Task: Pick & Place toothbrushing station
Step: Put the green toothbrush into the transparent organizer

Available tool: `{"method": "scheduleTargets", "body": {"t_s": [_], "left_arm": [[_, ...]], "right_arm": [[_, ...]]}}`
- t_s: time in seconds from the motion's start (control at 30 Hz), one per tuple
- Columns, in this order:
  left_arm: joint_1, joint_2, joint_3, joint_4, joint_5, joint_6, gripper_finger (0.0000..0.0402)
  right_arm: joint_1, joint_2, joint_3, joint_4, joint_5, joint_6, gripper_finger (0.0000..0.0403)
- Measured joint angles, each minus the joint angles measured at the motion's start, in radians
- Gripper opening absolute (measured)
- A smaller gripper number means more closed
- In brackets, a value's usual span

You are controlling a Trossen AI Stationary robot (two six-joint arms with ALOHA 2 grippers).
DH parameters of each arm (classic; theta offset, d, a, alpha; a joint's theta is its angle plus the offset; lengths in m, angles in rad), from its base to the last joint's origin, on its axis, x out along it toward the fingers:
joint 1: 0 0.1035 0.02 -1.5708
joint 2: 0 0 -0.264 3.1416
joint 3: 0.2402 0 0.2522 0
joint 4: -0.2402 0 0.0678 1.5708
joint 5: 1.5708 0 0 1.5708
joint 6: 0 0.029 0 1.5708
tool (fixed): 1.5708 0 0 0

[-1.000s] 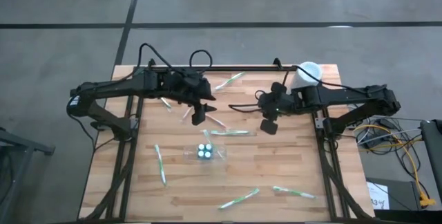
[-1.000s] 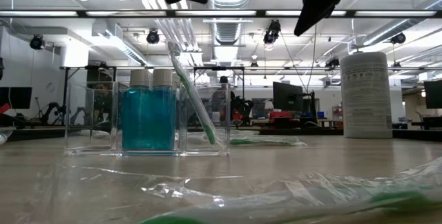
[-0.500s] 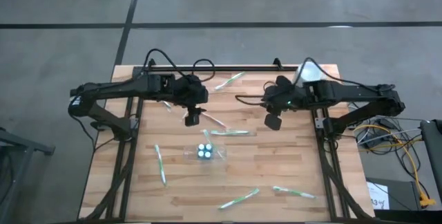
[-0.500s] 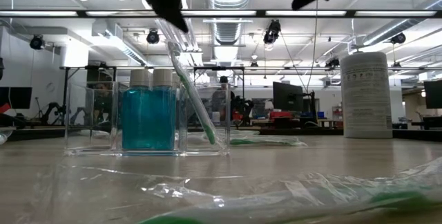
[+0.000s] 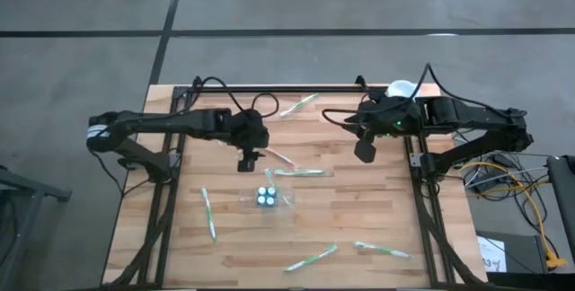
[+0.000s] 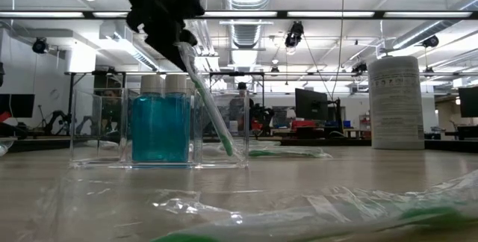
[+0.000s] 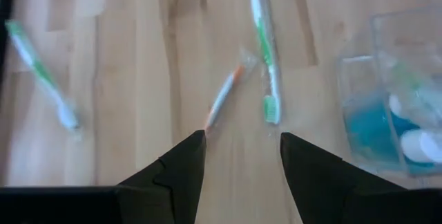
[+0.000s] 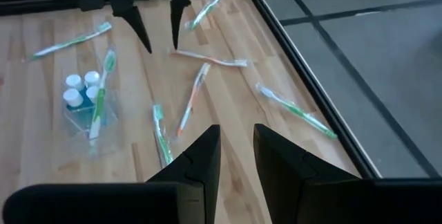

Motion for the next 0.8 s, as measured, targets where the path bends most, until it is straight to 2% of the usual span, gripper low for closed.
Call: {"method": "scheduleTargets", "body": {"t_s": [0.13,0.33,0.4,0.47,0.63,0.8], "left_arm": [[0.062,-0.034,-0.066,0.051,0.087,0.037,0.0193],[0.166,-0.142,-0.162,0.186,0.343,0.024,0.0193],[0.174,-0.171,-0.190,0.261,0.388,0.010,0.0193],[0.174,-0.189,-0.217,0.310,0.379,0.009,0.0193],[0.175,-0.196,-0.258,0.311,0.273,0.032,0.0193],[0.177,-0.175,-0.251,0.320,0.264,0.024,0.0193]], "right_arm": [[0.000,0.004,0.000,0.000,0.000,-0.008,0.0082],[0.000,0.017,0.000,0.000,-0.001,-0.008,0.0082],[0.000,0.022,0.000,0.000,-0.001,-0.008,0.0082],[0.000,0.025,0.000,0.000,-0.001,-0.008,0.0082],[0.000,0.028,-0.001,0.000,-0.001,-0.008,0.0082],[0.000,0.028,-0.001,0.000,-0.001,-0.008,0.0082]]}}
